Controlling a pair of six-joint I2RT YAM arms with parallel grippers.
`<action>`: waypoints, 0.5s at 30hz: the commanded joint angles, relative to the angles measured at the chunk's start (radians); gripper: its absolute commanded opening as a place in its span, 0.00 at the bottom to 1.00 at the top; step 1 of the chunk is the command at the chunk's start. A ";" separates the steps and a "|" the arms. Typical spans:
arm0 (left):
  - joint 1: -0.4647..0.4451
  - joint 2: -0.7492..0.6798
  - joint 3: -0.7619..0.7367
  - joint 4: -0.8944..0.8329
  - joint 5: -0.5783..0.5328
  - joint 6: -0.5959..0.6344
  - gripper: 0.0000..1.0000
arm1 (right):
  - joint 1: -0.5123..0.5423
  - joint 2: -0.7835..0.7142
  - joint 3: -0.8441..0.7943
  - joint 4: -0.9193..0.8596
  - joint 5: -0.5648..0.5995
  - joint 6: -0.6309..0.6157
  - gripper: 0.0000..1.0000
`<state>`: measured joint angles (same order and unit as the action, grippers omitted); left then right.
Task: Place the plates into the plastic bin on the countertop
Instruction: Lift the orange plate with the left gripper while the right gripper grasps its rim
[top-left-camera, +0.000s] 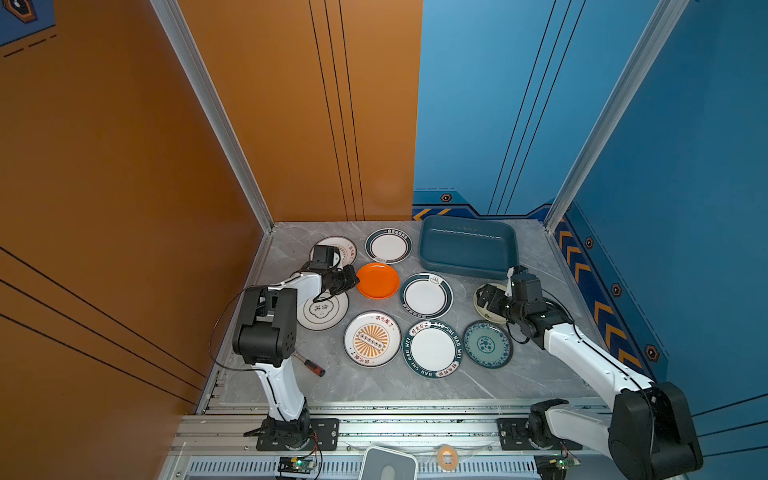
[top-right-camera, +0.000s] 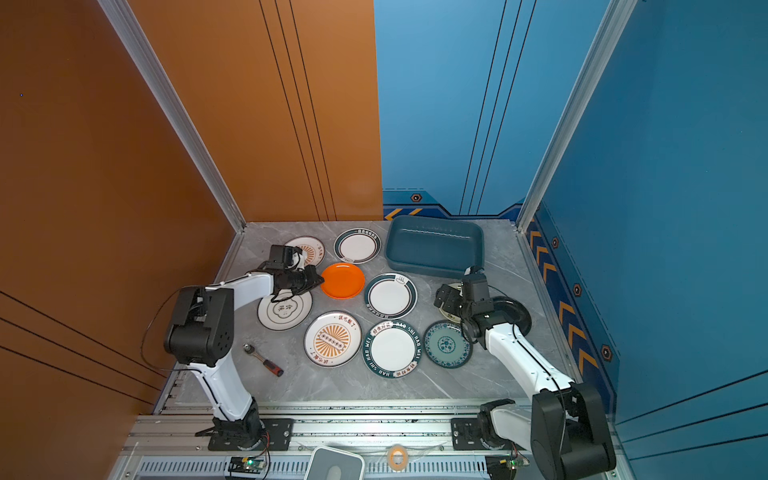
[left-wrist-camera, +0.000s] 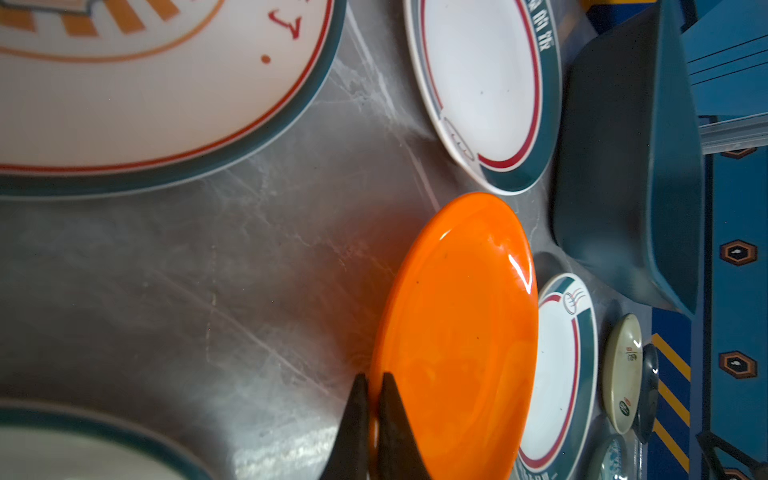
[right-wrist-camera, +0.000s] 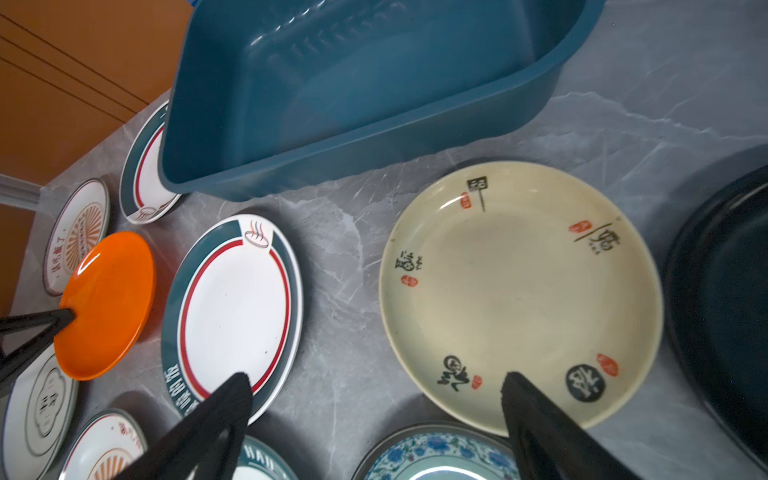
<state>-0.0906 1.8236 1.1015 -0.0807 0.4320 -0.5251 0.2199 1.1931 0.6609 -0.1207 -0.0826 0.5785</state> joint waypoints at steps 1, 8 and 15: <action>0.005 -0.110 -0.022 -0.040 0.028 -0.006 0.00 | 0.044 -0.004 0.047 0.010 -0.053 0.037 0.95; -0.029 -0.248 -0.053 -0.067 0.070 -0.029 0.00 | 0.159 0.118 0.124 0.129 -0.167 0.107 0.95; -0.126 -0.293 -0.057 -0.073 0.065 -0.044 0.00 | 0.256 0.263 0.240 0.243 -0.239 0.142 0.92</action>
<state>-0.1890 1.5562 1.0603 -0.1322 0.4637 -0.5514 0.4530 1.4216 0.8436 0.0414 -0.2684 0.6880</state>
